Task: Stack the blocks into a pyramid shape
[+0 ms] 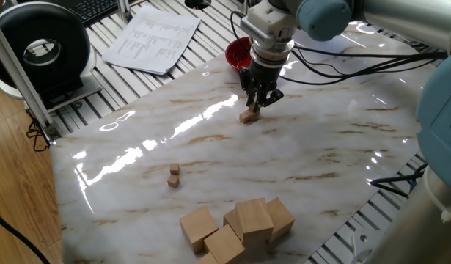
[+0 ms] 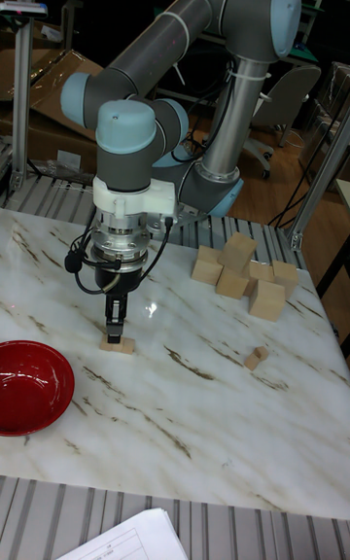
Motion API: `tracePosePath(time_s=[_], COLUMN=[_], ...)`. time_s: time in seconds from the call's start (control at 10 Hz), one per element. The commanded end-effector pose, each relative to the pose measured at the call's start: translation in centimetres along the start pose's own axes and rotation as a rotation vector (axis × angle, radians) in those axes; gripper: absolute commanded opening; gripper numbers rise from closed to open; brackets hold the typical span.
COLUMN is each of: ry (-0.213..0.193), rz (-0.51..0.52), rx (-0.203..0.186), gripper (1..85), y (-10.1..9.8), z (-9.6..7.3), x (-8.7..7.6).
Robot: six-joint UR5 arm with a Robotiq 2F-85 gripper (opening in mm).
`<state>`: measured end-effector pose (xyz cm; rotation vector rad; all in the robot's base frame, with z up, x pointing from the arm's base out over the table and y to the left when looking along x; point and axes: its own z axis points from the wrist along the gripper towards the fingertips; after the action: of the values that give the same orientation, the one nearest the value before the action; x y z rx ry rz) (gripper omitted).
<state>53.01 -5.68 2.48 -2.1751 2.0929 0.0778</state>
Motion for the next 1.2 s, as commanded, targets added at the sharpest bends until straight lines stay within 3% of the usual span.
tracePosePath(time_s=[0.0,1.1], ry=[-0.013,0.001], rz=[0.015,0.027], rx=[0.006,-0.016], gripper=[1.0,3.0], y=[-0.18,0.49], z=[-0.01,-0.05], x=[-0.48,-0.12])
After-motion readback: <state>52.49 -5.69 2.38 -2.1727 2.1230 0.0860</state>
